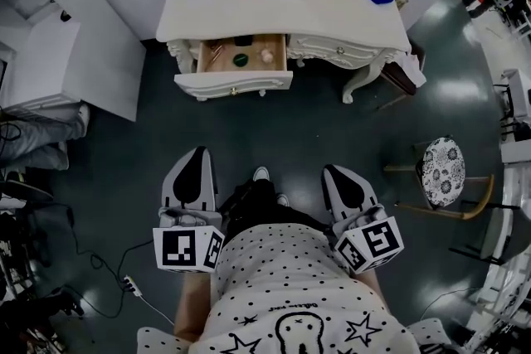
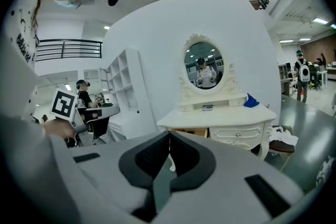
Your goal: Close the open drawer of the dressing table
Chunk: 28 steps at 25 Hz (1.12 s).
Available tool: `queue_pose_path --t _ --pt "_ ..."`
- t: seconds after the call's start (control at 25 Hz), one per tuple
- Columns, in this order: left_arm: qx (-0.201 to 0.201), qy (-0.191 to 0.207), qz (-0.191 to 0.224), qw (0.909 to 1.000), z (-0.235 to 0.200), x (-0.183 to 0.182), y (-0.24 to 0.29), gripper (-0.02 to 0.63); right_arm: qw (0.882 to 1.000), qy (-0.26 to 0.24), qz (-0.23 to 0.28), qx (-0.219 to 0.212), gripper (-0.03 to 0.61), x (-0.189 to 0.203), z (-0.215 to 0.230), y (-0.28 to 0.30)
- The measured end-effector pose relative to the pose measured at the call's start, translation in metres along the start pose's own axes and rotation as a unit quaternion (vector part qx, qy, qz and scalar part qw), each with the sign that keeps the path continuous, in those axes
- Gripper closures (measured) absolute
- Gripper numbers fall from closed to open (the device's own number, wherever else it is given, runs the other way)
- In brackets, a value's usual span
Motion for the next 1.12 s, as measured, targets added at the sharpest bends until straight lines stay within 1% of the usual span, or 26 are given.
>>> queue_pose_path --t 0.2,0.32,0.52,0.88,1.04,1.12 --pt "0.015 0.012 0.0 0.9998 -0.022 -0.024 0.031 0.601 1.0 0.008 0.009 0.011 0.569 -0.027 0.004 0.026" --pt "0.023 0.017 0.005 0.9996 -0.031 -0.031 0.046 0.601 1.0 0.01 0.012 0.018 0.569 -0.034 0.006 0.04" --pt "0.033 0.023 -0.002 0.9992 -0.043 -0.035 0.062 0.601 0.999 0.02 0.016 0.027 0.569 -0.04 0.009 0.055" --pt "0.026 0.014 -0.018 0.9994 -0.049 -0.036 0.083 0.601 0.999 0.028 0.003 0.027 0.569 -0.047 0.025 0.073" --pt "0.016 0.01 -0.025 0.9995 -0.049 -0.039 0.095 0.601 0.999 0.027 -0.004 0.017 0.569 -0.054 0.039 0.085" --pt "0.004 0.006 -0.028 0.9996 -0.048 -0.041 0.103 0.601 1.0 0.025 -0.006 0.009 0.569 -0.06 0.05 0.091"
Point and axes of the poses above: the fingertips, and each gripper's own axes: y forward along the fingers, z to its right, x out of its underside, the point moved 9 cm from there along -y, backward along the fingers, and after that the axes turned 14 degrees about -z, right-handed, at the moved point
